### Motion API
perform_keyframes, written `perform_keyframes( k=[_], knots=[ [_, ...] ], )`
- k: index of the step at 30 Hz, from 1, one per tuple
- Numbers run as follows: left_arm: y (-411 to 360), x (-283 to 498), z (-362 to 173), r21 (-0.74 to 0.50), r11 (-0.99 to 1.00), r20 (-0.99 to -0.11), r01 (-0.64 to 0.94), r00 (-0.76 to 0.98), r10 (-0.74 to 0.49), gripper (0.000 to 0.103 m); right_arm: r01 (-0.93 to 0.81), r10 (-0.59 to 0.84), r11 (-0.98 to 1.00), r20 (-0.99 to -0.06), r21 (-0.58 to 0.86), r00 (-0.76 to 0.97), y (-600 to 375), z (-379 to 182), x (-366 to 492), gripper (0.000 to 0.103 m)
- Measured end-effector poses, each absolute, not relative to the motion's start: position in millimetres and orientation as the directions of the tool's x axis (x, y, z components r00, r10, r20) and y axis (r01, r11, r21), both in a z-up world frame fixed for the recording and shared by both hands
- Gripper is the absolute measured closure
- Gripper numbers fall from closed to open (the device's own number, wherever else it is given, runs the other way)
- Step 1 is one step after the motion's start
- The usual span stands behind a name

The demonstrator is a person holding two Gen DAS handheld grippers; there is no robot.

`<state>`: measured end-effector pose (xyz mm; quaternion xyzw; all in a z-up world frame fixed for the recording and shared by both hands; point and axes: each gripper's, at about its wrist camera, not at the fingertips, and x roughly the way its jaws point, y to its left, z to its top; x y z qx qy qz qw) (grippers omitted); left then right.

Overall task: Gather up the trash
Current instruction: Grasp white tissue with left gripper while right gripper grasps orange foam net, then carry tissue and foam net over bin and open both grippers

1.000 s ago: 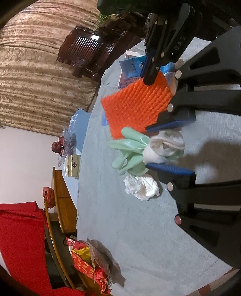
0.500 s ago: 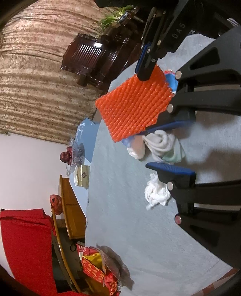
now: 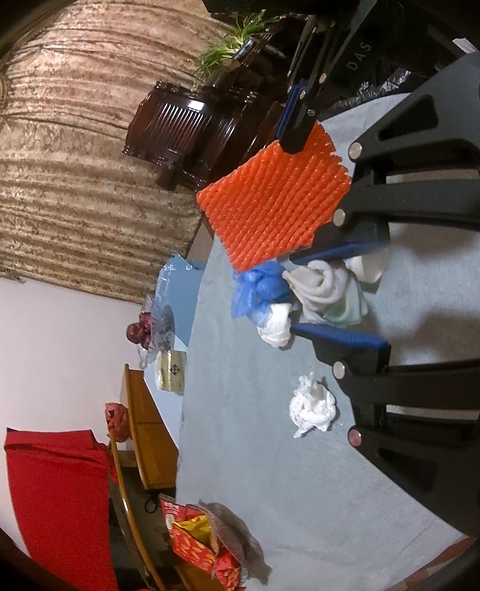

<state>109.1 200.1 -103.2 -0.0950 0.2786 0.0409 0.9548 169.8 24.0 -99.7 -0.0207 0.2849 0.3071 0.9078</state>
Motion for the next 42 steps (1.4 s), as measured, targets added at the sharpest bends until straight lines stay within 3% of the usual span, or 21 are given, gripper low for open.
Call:
perform_keyframes(
  k=[23,42],
  knots=[
    [81.3,118.8,-45.1,-0.154,0.981,-0.443,0.117,0.879,-0.175,0.072,-0.411,0.410,0.906,-0.451,0.102,0.793,-97.0,-47.0,129.6,0.090],
    [-60.2,154.9,-69.5,-0.182,0.907,-0.470,0.379,0.777,-0.419,0.072,-0.109,0.125,0.992,-0.505,0.061,0.854,-239.7,-60.5,109.7,0.090]
  ],
)
